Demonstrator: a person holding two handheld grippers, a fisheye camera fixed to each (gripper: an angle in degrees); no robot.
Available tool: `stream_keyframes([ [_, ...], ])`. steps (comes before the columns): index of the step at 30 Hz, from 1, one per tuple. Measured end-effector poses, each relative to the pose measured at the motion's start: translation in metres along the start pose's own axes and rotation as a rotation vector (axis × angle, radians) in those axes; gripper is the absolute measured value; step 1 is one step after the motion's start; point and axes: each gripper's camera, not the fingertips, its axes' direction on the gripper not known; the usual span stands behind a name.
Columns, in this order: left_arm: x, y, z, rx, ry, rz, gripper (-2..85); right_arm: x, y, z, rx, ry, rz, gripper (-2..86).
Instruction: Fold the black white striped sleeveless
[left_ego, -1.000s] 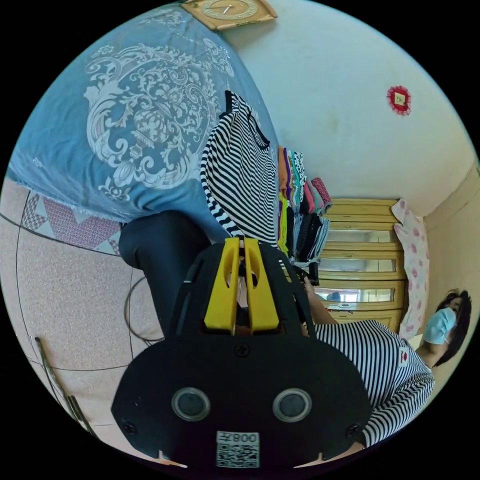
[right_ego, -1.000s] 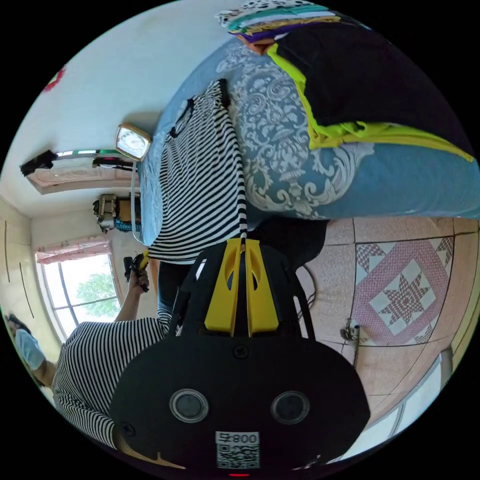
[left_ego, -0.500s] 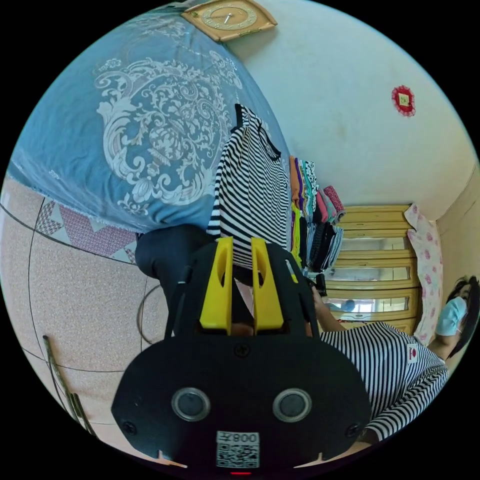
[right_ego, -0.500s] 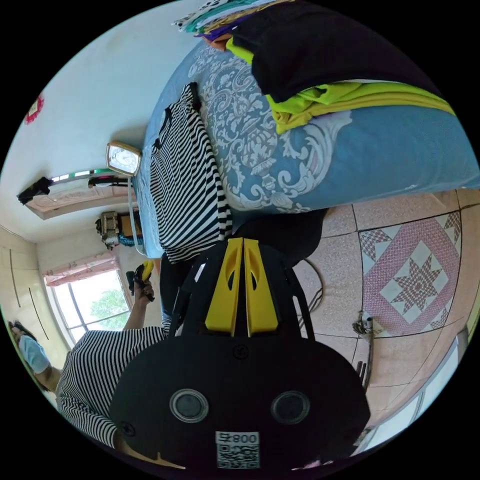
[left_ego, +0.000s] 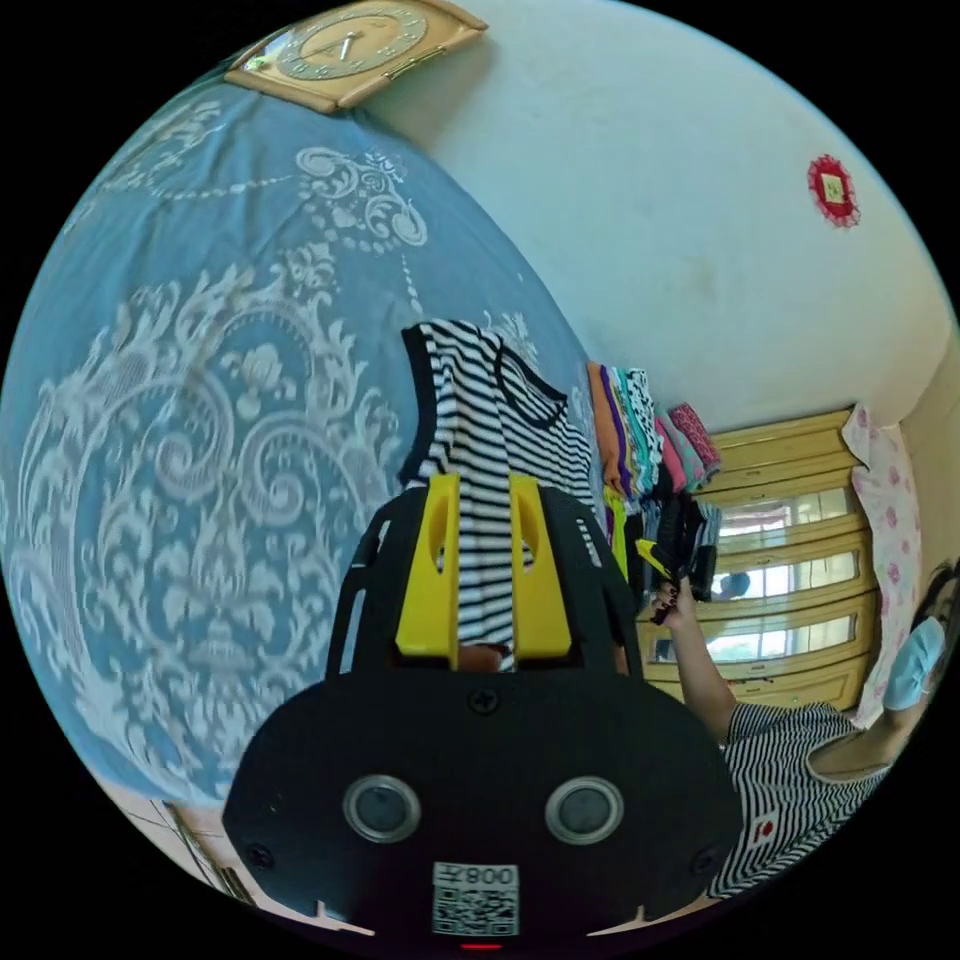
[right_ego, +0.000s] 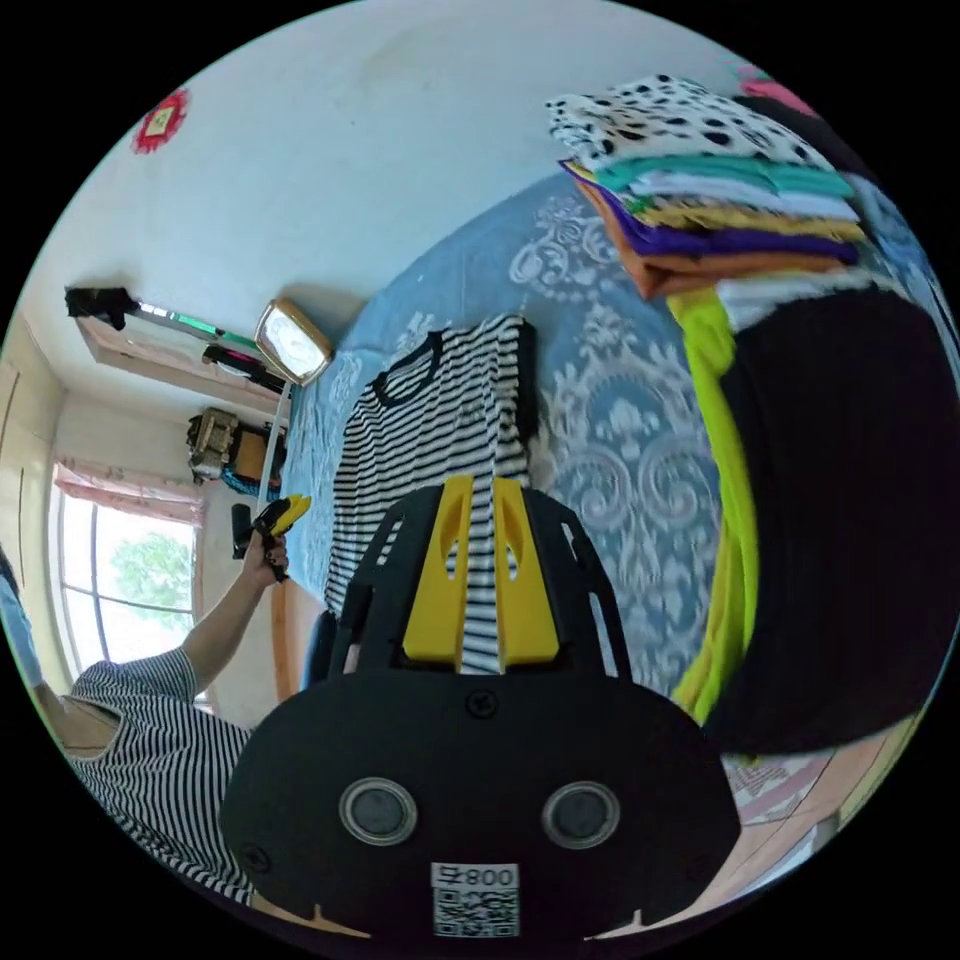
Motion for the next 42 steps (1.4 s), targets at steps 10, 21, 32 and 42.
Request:
stream_keyframes([
  [10, -0.007, -0.106, 0.122, 0.006, -0.209, 0.007, 8.2, 0.013, -0.133, 0.143, -0.032, 0.176, -0.049, 5.8],
  [21, 0.001, -0.099, 0.149, 0.073, -0.146, 0.058, 1.9, 0.031, -0.128, 0.209, -0.070, 0.232, -0.074, 1.5],
  [32, -0.053, -0.075, 0.152, 0.099, -0.166, -0.079, 2.1, 0.065, -0.124, 0.236, -0.081, 0.266, 0.010, 0.8],
  [42, -0.044, -0.012, 0.115, 0.190, 0.061, 0.012, 7.8, 0.067, -0.094, 0.216, 0.013, 0.154, -0.014, 1.2],
])
